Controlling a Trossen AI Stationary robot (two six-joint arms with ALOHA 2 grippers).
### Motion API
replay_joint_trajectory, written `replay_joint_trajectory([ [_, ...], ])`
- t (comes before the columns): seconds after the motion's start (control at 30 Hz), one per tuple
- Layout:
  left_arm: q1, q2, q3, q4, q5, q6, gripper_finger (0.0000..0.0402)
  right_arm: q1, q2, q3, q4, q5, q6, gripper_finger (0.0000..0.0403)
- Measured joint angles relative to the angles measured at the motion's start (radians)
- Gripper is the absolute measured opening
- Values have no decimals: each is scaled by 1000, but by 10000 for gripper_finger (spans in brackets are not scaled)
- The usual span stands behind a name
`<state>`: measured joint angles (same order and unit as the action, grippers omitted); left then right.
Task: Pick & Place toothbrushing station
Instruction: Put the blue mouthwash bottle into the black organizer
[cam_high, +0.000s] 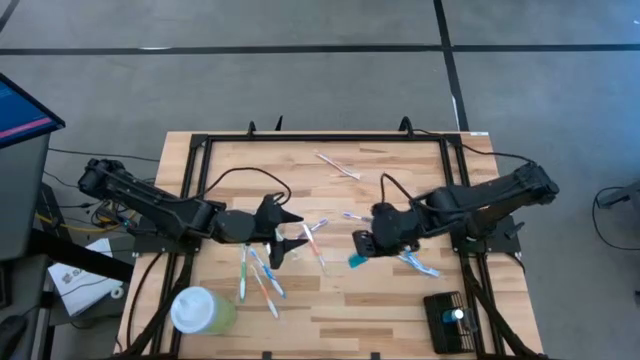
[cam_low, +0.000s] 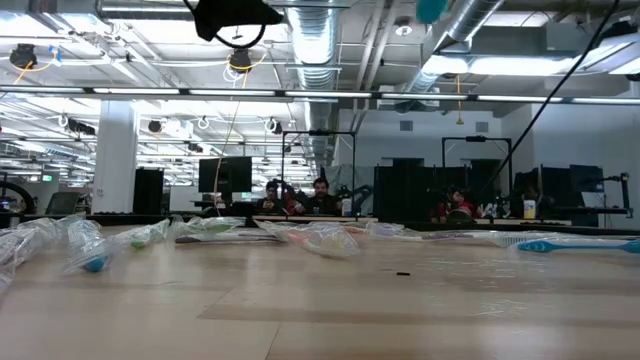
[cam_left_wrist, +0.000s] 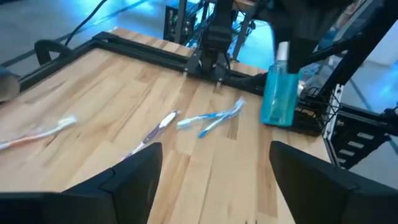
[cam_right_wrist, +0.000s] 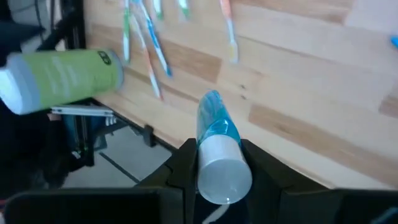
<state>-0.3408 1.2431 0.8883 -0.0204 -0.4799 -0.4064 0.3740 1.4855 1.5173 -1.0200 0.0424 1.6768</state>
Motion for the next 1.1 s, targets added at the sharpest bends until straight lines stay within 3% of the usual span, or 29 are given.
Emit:
replay_joint_trajectory([
  [0.4,0,38,-1,2,-29,-175,260,286,-86,0,-202,137,203,88],
  [0.63,0,95,-1,29,-78,-338,242,479,-94,0,-333,144,311,88],
  [1.1,0,241,-1,200,-99,-553,211,781,-66,0,-376,176,291,88],
])
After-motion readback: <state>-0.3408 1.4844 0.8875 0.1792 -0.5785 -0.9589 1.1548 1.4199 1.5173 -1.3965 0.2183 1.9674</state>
